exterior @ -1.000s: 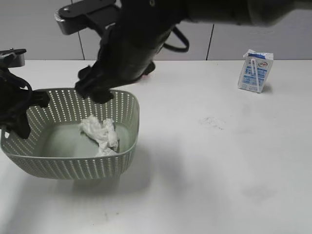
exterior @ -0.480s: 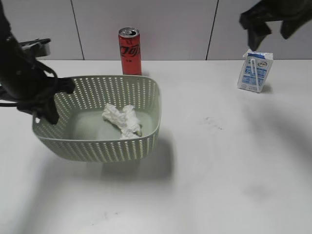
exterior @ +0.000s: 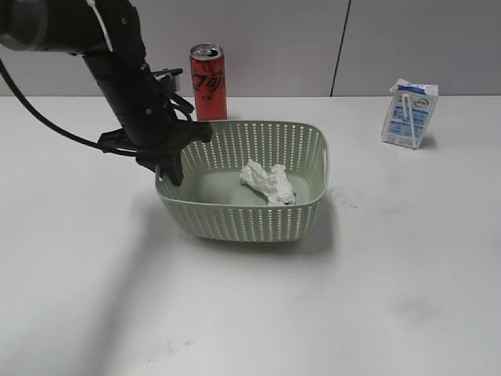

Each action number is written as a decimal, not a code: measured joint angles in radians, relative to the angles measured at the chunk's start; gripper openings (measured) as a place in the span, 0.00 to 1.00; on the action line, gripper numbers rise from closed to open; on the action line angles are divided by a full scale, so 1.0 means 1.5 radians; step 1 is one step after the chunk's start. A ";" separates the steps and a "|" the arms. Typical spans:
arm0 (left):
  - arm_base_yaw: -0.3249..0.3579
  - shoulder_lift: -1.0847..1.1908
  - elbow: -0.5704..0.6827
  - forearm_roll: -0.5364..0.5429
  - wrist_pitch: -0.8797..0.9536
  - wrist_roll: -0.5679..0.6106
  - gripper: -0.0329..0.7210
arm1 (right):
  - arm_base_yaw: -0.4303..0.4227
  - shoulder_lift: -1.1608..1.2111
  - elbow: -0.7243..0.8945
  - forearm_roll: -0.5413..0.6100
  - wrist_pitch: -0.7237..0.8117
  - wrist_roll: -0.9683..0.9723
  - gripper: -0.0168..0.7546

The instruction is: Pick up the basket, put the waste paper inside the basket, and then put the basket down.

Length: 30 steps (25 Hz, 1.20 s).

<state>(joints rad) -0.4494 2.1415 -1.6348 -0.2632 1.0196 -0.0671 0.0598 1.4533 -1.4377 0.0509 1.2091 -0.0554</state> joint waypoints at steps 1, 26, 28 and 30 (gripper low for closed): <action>0.000 0.009 -0.006 -0.002 0.002 -0.003 0.04 | 0.000 -0.042 0.034 0.001 0.000 -0.001 0.79; 0.171 -0.274 -0.013 0.026 0.098 0.084 0.91 | 0.000 -0.833 0.624 0.007 -0.099 0.028 0.79; 0.205 -0.327 -0.012 0.047 0.118 0.099 0.90 | 0.000 -0.870 0.624 0.007 -0.103 0.032 0.79; 0.226 -0.384 0.003 0.073 0.122 0.106 0.89 | 0.000 -0.905 0.624 0.007 -0.103 0.037 0.79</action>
<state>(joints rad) -0.1098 1.5652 -1.6303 -0.1543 1.2024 0.0918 0.0598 0.0965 -0.5020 0.0618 1.0551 0.0000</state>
